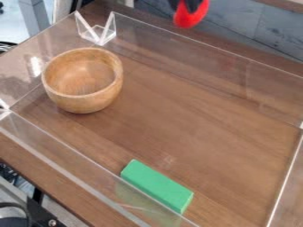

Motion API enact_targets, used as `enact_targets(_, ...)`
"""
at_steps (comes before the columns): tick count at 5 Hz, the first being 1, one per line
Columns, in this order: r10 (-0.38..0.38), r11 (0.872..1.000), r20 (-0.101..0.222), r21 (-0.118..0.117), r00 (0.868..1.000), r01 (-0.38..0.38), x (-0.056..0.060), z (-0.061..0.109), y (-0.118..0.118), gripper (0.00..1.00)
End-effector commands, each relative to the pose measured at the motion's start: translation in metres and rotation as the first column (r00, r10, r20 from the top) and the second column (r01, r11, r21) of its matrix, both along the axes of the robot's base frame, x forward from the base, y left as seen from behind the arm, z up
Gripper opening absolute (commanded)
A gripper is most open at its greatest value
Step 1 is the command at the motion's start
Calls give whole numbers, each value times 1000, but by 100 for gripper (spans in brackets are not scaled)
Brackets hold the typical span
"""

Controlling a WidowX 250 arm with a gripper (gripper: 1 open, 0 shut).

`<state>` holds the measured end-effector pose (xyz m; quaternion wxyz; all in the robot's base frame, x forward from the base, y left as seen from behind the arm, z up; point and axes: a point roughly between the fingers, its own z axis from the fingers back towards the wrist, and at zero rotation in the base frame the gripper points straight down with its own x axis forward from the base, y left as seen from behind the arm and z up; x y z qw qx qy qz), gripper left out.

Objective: Move the red fruit to the right

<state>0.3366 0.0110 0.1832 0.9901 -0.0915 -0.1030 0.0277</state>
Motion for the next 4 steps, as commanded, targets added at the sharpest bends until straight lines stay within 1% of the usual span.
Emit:
enact_targets(1,16,1000,125,-3,992,-16,-2,54,-12,0)
enact_targets(2,37,999,164,-18,986,-34,-4,77,-25,0)
enact_targets(3,71,997,199,-35,977,-65,-6,79,-35,0)
enact_targets(4,100,995,229,-50,968,-91,-7,72,-49,0)
